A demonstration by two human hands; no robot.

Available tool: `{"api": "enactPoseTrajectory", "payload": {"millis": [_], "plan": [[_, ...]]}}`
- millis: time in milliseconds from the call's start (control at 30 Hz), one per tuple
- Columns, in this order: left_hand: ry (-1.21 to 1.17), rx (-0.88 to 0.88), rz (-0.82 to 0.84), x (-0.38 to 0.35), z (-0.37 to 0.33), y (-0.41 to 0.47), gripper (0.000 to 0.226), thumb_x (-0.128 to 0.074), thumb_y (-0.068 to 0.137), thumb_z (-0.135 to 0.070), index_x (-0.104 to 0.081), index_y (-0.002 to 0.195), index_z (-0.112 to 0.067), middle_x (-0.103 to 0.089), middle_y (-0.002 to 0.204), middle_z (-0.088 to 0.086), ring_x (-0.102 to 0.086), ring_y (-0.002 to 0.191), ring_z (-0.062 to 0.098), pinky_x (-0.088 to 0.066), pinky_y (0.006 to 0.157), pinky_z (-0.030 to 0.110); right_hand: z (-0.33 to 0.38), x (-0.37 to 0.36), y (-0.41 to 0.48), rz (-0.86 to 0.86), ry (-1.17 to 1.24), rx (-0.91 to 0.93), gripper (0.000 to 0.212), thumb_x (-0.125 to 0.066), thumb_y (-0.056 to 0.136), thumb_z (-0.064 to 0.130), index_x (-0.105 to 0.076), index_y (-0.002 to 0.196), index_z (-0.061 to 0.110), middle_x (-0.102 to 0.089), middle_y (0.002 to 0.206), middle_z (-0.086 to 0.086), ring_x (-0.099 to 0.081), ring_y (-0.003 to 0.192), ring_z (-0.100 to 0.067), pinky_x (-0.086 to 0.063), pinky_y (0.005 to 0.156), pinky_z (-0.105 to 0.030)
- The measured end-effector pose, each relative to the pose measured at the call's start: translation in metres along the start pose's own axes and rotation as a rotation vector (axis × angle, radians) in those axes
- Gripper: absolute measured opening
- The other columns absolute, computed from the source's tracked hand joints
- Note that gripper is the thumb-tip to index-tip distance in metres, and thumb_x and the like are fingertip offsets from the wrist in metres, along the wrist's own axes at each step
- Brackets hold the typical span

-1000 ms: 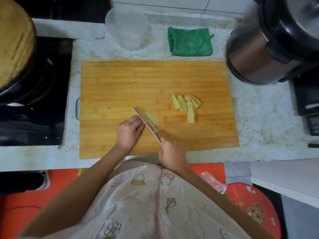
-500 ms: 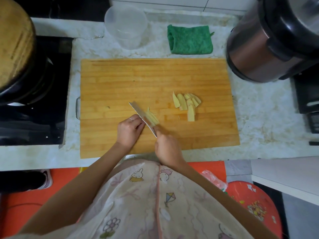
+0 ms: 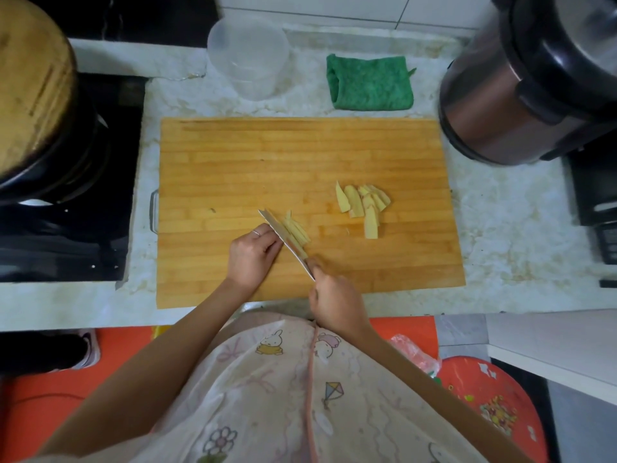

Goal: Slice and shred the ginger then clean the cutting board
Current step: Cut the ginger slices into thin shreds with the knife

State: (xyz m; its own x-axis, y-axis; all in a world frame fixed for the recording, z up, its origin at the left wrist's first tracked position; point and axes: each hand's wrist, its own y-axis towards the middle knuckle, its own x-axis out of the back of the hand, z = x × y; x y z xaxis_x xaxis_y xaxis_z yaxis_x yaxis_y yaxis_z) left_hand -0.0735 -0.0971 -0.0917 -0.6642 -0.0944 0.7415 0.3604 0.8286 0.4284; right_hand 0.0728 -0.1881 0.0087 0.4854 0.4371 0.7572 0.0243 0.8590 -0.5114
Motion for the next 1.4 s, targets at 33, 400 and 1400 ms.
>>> {"api": "enactPoseTrajectory", "payload": {"millis": [33, 400, 1400], "plan": [[-0.001, -0.001, 0.001, 0.0, 0.0, 0.0, 0.024, -0.057, 0.087, -0.019, -0.073, 0.074, -0.006, -0.073, 0.086, 0.006, -0.067, 0.065, 0.021, -0.047, 0.044, 0.026, 0.0, 0.0, 0.0, -0.001, 0.001, -0.003, 0.056, -0.041, 0.092, 0.009, -0.03, 0.146, 0.021, -0.065, 0.088, -0.014, -0.063, 0.084, -0.031, -0.05, 0.067, -0.038], [0.02, -0.02, -0.003, 0.001, -0.002, 0.001, 0.023, -0.057, 0.087, -0.017, -0.073, 0.075, -0.006, -0.073, 0.084, 0.005, -0.065, 0.061, 0.022, -0.045, 0.045, 0.025, 0.002, 0.0, 0.0, 0.007, -0.025, -0.019, 0.057, -0.041, 0.093, 0.009, -0.026, 0.147, 0.021, -0.066, 0.091, -0.013, -0.063, 0.086, -0.031, -0.049, 0.069, -0.039], [0.032, -0.019, 0.002, 0.002, -0.004, 0.0, 0.024, -0.057, 0.089, -0.016, -0.072, 0.073, -0.006, -0.073, 0.086, 0.004, -0.066, 0.064, 0.022, -0.044, 0.053, 0.027, 0.013, -0.005, 0.021, -0.1, 0.002, -0.009, 0.053, -0.042, 0.093, 0.006, -0.034, 0.144, 0.019, -0.066, 0.096, -0.013, -0.063, 0.091, -0.032, -0.038, 0.063, -0.033]]}}
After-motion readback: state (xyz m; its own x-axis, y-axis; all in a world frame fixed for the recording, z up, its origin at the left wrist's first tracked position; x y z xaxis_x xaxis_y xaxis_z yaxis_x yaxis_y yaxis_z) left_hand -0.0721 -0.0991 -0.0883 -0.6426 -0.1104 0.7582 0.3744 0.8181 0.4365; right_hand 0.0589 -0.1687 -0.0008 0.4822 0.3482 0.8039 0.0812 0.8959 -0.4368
